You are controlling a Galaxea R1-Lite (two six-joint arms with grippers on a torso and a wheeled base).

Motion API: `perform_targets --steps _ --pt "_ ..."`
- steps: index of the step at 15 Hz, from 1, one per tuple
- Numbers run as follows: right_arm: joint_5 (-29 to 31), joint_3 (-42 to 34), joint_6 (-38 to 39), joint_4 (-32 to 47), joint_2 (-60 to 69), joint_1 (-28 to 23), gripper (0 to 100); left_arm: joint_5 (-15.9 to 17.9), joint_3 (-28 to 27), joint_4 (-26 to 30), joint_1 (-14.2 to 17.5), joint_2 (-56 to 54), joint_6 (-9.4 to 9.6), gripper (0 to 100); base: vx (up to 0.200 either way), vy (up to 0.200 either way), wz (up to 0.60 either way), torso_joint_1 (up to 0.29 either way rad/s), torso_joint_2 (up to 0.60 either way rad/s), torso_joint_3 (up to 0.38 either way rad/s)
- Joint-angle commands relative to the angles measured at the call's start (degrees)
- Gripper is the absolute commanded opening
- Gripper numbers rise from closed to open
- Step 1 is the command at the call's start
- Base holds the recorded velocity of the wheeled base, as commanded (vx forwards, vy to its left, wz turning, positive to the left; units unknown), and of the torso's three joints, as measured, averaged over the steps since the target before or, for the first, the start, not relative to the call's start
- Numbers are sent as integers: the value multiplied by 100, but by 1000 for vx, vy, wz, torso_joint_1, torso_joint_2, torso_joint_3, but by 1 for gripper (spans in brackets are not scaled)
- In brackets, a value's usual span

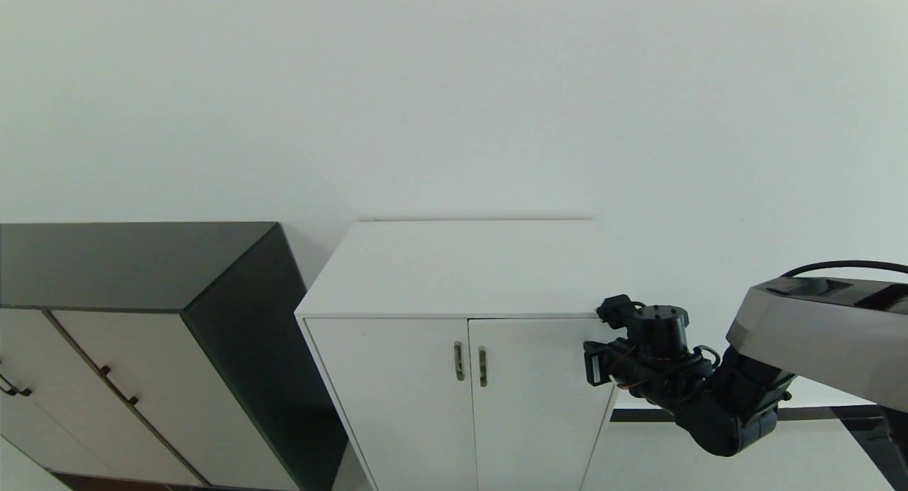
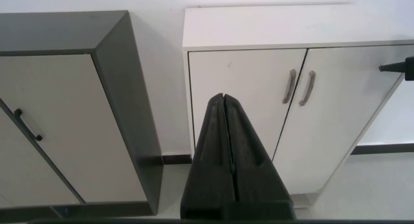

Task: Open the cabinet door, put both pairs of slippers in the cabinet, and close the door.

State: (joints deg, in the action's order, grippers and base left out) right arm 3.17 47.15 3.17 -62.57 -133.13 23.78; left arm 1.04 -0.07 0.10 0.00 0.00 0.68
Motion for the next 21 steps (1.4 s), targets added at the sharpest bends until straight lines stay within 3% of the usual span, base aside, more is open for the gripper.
perform_targets --steps 1,21 --pt "8 31 -1 0 -46 -5 0 2 -1 -1 0 0 2 0 0 0 0 0 0 0" --pt "8 -13 87 -9 86 -5 0 2 -1 8 0 0 2 0 0 0 0 0 0 0"
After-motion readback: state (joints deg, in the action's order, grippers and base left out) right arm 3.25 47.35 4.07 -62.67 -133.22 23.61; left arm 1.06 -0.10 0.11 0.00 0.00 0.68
